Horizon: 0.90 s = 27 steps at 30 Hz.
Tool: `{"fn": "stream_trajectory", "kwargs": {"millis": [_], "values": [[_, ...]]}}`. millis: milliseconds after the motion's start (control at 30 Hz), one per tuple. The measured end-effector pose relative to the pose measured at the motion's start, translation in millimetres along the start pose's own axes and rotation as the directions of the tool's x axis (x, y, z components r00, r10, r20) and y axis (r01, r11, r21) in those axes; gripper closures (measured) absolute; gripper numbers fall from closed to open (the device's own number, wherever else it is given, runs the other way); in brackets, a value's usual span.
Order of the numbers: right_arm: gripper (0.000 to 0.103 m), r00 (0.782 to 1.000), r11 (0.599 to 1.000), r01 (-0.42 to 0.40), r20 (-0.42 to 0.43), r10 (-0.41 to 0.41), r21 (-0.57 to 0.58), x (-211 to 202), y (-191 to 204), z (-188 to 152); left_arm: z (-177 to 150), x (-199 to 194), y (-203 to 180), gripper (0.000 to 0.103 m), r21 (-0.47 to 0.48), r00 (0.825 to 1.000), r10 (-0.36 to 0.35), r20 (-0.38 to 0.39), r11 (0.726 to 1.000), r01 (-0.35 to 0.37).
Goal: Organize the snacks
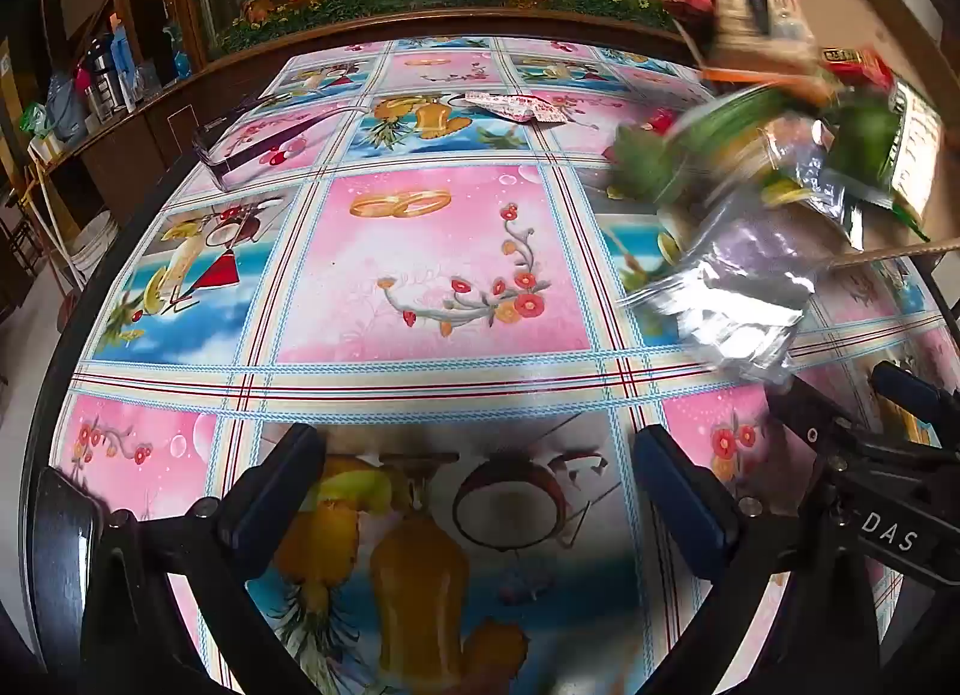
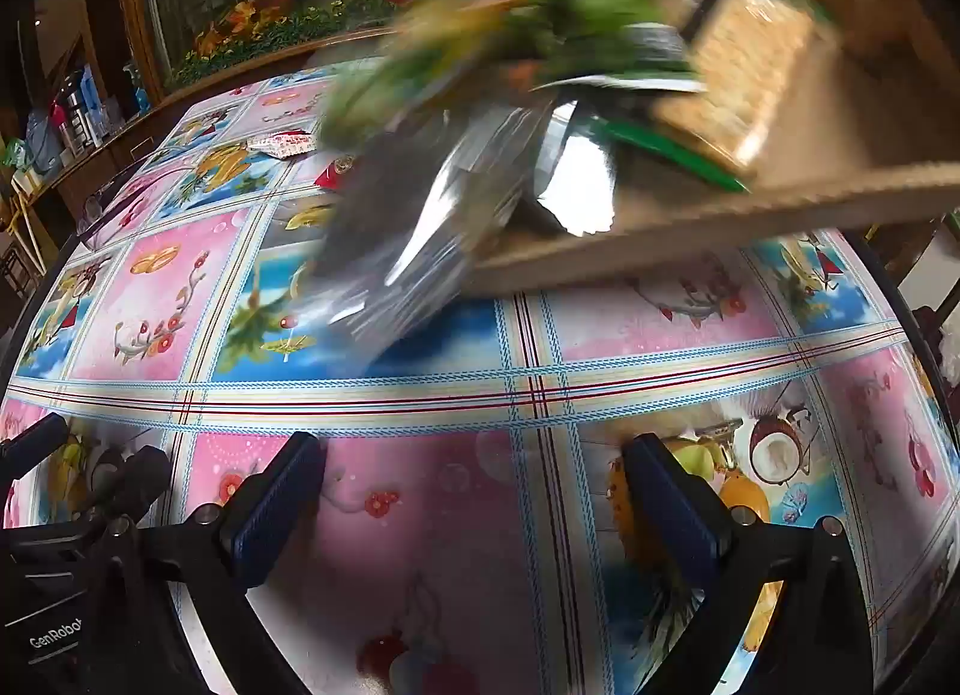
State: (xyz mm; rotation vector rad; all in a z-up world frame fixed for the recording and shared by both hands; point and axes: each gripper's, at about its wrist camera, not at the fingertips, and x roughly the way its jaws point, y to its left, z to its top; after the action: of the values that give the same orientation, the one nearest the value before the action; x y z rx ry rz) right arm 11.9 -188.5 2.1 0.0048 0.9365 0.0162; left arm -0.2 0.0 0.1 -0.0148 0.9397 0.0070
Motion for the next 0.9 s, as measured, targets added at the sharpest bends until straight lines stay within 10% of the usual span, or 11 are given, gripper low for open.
{"fn": "stream_trajectory", "kwargs": {"millis": [900], "values": [[0.0, 1.0, 1.0, 0.003, -0.008, -0.003, 0.001, 1.1, 1.8, 2.4, -0.1, 0.5, 0.3, 0.0, 0.0, 1.0, -0.001, -0.003, 1.0, 0.001]]}}
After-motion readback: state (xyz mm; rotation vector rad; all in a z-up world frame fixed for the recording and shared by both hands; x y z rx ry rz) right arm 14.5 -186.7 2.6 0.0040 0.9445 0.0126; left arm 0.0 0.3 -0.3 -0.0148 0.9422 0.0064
